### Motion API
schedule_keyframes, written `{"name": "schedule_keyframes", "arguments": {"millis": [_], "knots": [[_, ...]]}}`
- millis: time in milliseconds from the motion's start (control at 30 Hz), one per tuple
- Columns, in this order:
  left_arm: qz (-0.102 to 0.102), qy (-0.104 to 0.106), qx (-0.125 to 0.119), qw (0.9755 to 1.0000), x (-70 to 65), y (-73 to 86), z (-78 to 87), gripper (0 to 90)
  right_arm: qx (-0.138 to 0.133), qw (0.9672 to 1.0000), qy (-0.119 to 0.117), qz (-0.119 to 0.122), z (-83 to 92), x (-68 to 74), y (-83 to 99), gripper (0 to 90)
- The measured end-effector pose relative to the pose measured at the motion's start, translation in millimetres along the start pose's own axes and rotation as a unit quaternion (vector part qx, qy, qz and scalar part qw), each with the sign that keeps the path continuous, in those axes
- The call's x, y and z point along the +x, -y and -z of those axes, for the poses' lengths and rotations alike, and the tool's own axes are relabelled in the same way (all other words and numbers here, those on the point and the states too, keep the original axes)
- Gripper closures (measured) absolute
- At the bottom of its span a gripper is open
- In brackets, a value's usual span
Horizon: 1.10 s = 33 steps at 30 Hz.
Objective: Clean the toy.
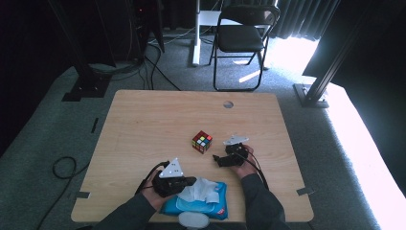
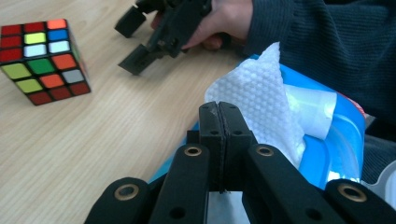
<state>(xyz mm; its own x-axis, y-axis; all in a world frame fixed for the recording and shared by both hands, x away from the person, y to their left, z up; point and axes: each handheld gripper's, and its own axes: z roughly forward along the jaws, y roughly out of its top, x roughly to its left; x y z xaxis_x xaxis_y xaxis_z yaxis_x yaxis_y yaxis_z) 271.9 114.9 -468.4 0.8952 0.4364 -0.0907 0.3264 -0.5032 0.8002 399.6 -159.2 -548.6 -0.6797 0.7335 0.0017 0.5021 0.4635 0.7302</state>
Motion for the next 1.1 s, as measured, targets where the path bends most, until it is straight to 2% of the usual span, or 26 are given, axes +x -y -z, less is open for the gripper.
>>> {"name": "schedule_keyframes", "arguments": {"millis": [133,300,533,733,967,1100], "knots": [[0.002,-0.006,-0.006,1.0,2.6,-0.2,3.2,89.8,0.0,1.0,0.0,0.0,-0.1,0.0,0.0,18.7],[0.017,-0.022,-0.029,0.9992,10.8,-0.7,13.9,89.8,0.0,1.0,0.0,-0.001,0.0,0.1,0.0,18.7],[0.037,-0.039,-0.042,0.9977,22.2,1.9,23.6,89.9,0.0,1.0,0.0,-0.001,0.0,0.1,0.0,18.7],[0.059,-0.065,-0.055,0.9946,35.8,5.7,35.0,89.9,0.0,1.0,0.0,0.0,-0.1,0.0,0.0,18.7],[0.084,-0.082,-0.064,0.9909,52.1,12.4,47.1,89.9,0.0,1.0,0.0,-0.001,0.0,0.1,0.0,18.7],[0.092,-0.095,-0.064,0.9892,56.2,14.5,48.9,89.9,0.0,1.0,0.0,0.0,0.0,0.0,0.0,18.7]]}}
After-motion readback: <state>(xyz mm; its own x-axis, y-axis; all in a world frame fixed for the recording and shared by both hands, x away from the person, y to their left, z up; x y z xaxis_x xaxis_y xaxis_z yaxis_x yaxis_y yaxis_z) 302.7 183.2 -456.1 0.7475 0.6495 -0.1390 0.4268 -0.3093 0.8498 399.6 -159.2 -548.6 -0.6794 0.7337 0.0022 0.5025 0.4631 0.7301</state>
